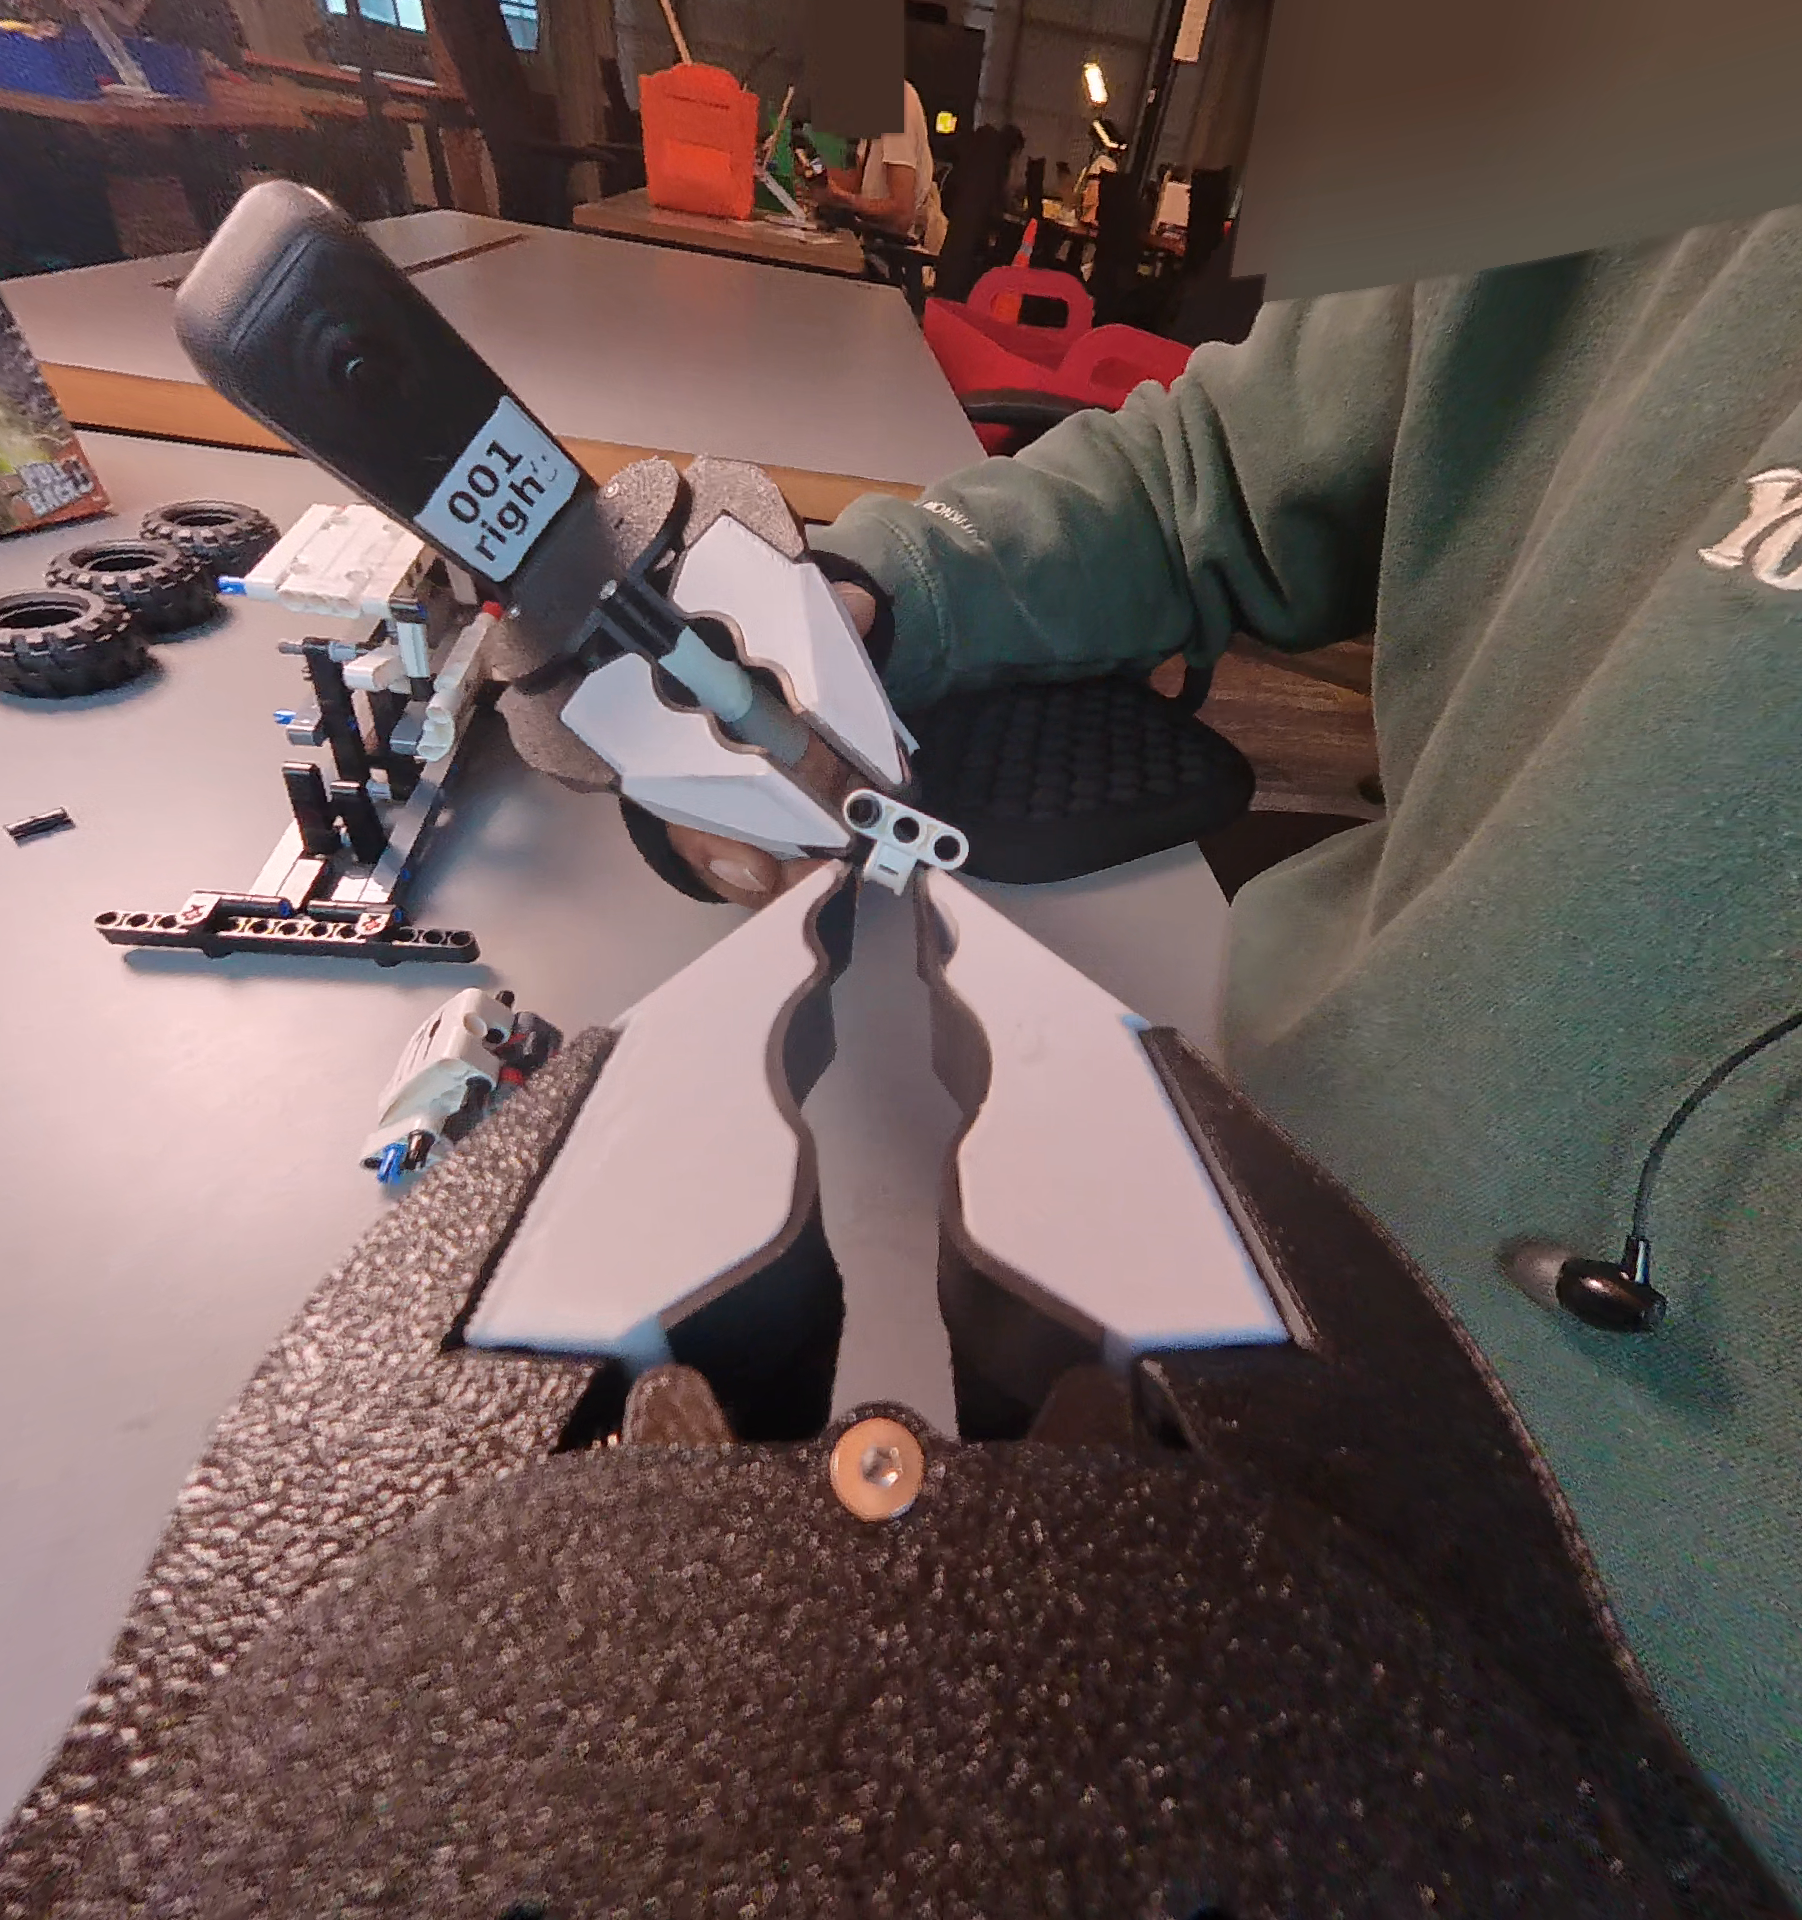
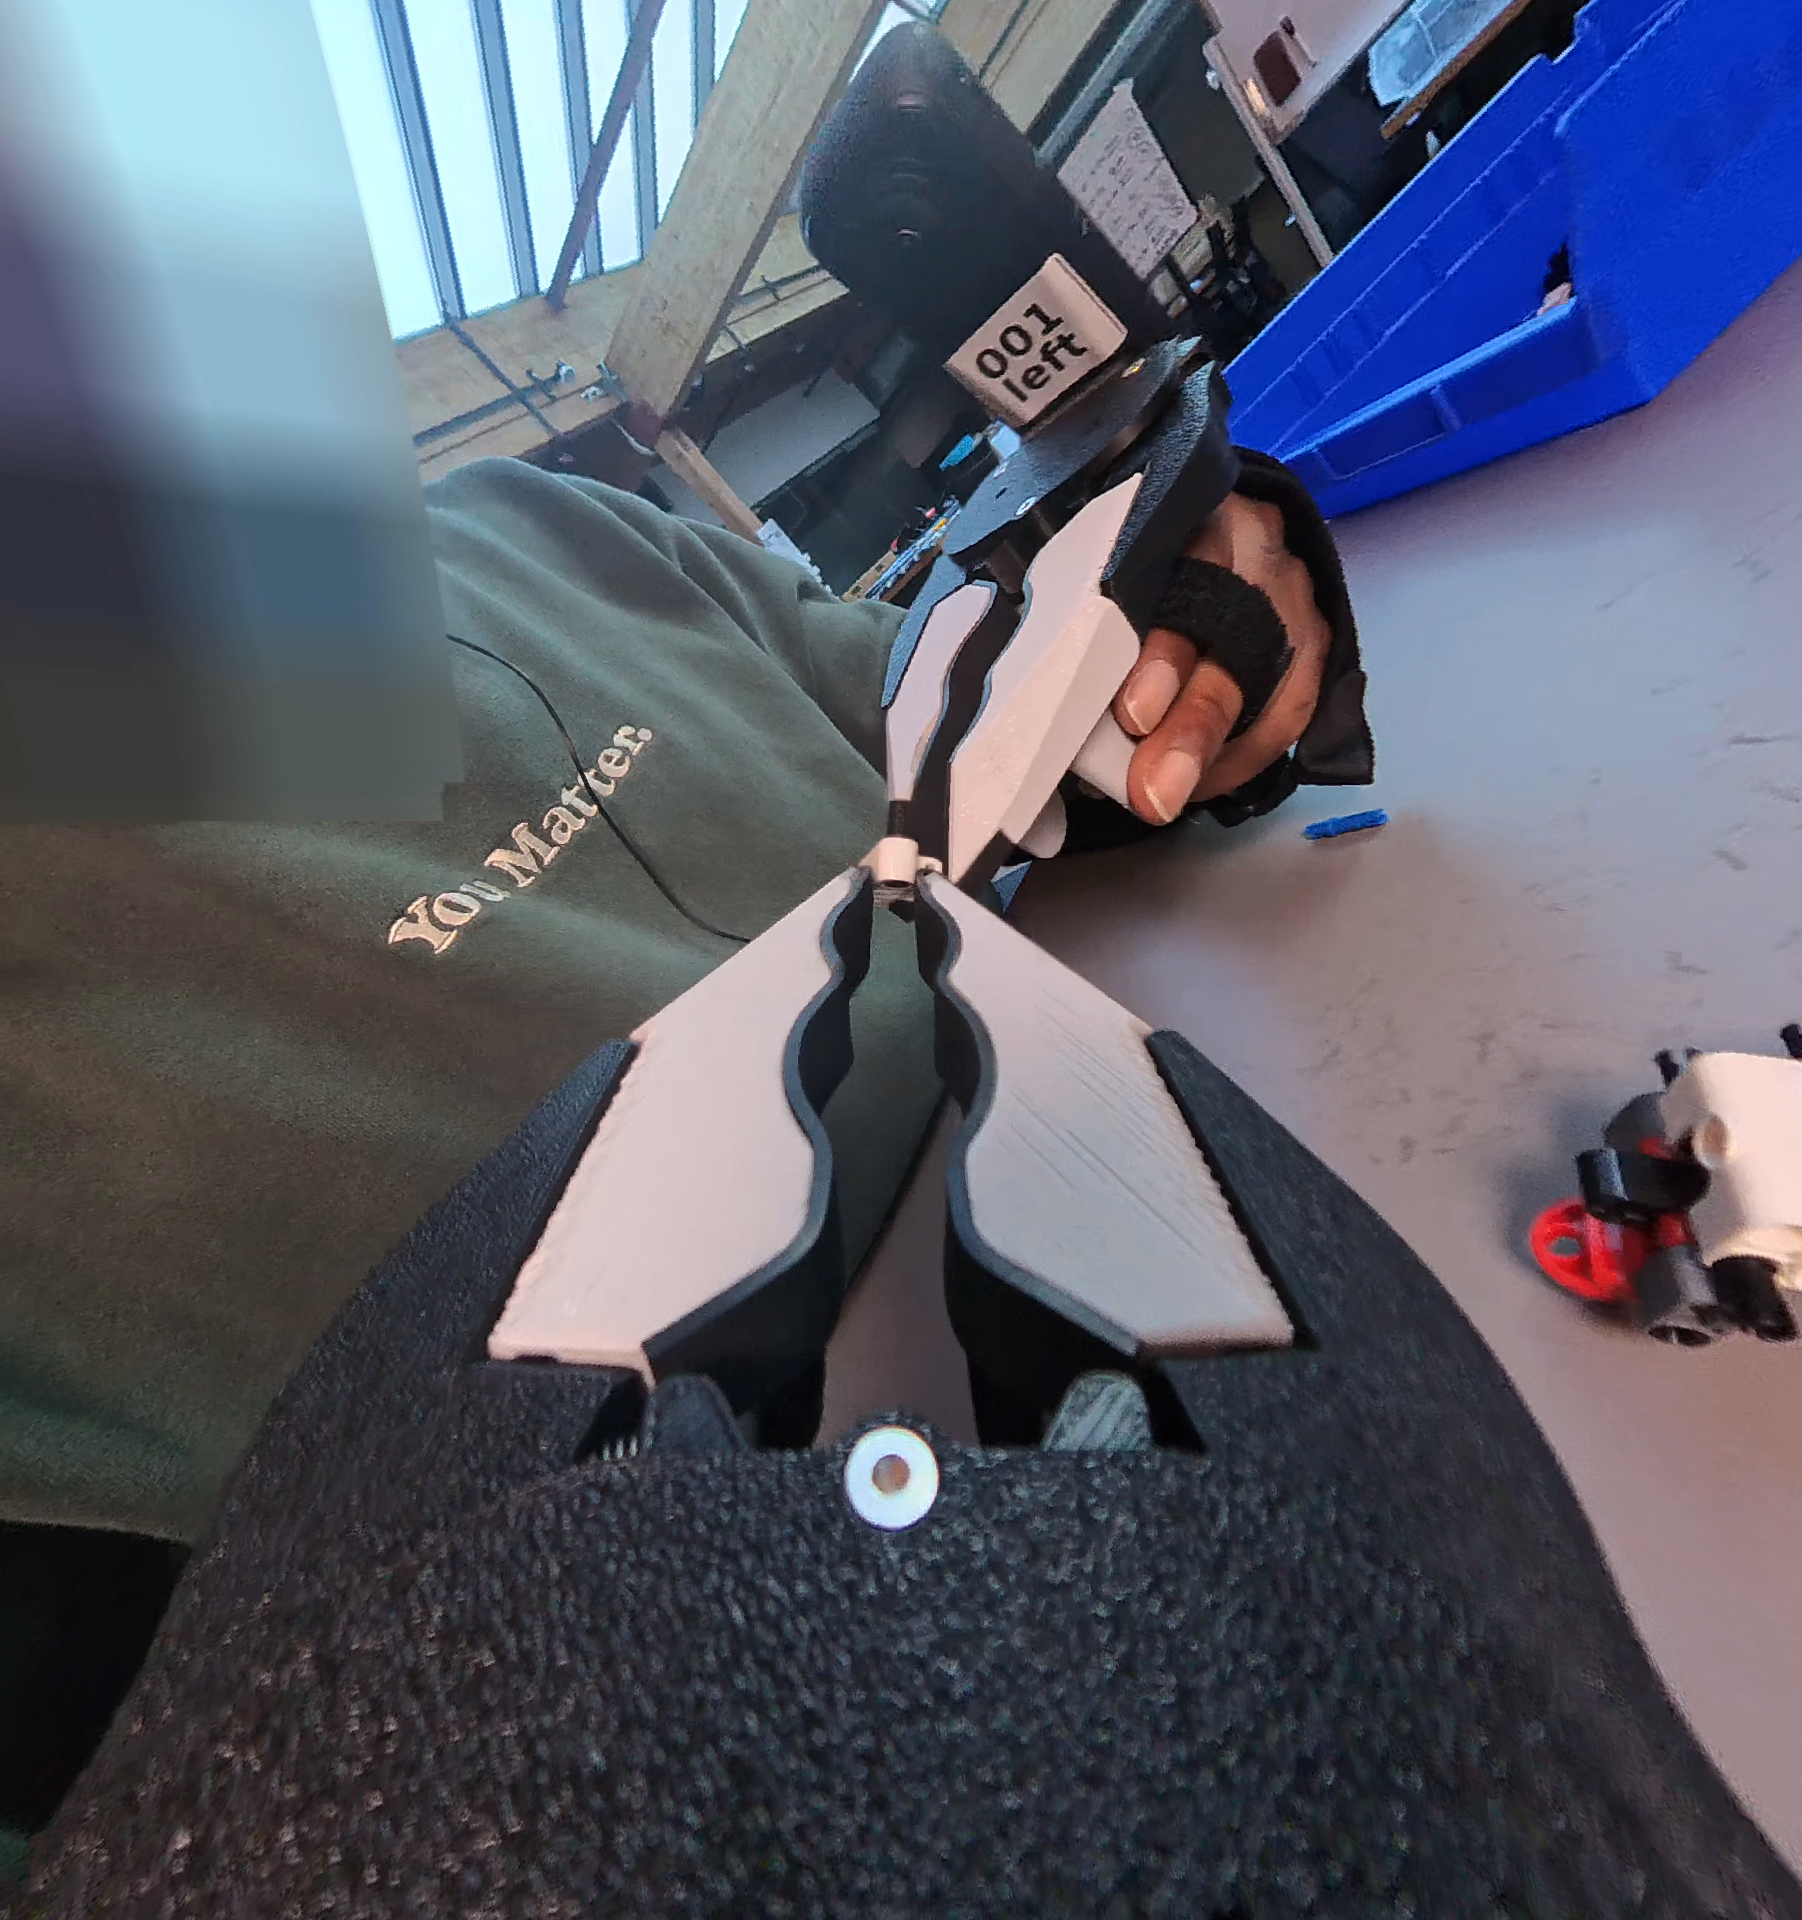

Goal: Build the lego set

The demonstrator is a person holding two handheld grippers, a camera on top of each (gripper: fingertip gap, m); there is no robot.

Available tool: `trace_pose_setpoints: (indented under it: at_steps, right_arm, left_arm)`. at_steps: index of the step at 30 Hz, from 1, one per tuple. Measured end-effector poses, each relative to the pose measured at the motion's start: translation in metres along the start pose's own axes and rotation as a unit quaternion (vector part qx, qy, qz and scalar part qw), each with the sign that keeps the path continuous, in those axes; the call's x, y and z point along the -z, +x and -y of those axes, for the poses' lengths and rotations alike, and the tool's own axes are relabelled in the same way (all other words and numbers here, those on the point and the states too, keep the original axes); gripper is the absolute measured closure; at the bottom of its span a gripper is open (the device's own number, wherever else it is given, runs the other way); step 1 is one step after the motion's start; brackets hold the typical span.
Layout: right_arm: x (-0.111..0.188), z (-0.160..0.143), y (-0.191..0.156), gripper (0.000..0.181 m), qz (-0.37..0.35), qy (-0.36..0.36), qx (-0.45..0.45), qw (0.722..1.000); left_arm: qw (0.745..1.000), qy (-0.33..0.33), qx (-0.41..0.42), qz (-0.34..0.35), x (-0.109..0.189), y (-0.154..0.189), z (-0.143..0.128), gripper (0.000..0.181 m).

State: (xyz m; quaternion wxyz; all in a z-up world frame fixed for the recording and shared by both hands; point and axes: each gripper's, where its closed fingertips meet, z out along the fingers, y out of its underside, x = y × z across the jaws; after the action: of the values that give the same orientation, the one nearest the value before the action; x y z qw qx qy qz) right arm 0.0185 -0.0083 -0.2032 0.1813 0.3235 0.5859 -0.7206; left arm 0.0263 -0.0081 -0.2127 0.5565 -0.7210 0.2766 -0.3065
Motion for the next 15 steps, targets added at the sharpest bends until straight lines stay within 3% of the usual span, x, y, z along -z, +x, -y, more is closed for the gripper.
trace_pose_setpoints:
  at_steps: [5,10,13,15]
  right_arm:
    - [0.010,0.005,0.020,0.172,-0.059,0.031,-0.031,0.997]
    - [0.027,0.009,0.044,0.162,-0.177,0.051,-0.030,0.982]
    - [0.031,0.012,0.056,0.151,-0.305,0.052,0.043,0.950]
    - [0.028,0.011,0.058,0.145,-0.386,0.023,0.145,0.911]
  left_arm:
    - [0.998,-0.015,0.028,0.045,0.000,-0.016,-0.010,0.173]
    - [0.989,-0.060,0.050,0.129,0.004,-0.044,-0.025,0.173]
    - [0.978,-0.098,0.071,0.171,0.007,-0.056,-0.038,0.173]
    - [0.974,-0.110,0.095,0.175,0.006,-0.058,-0.044,0.174]
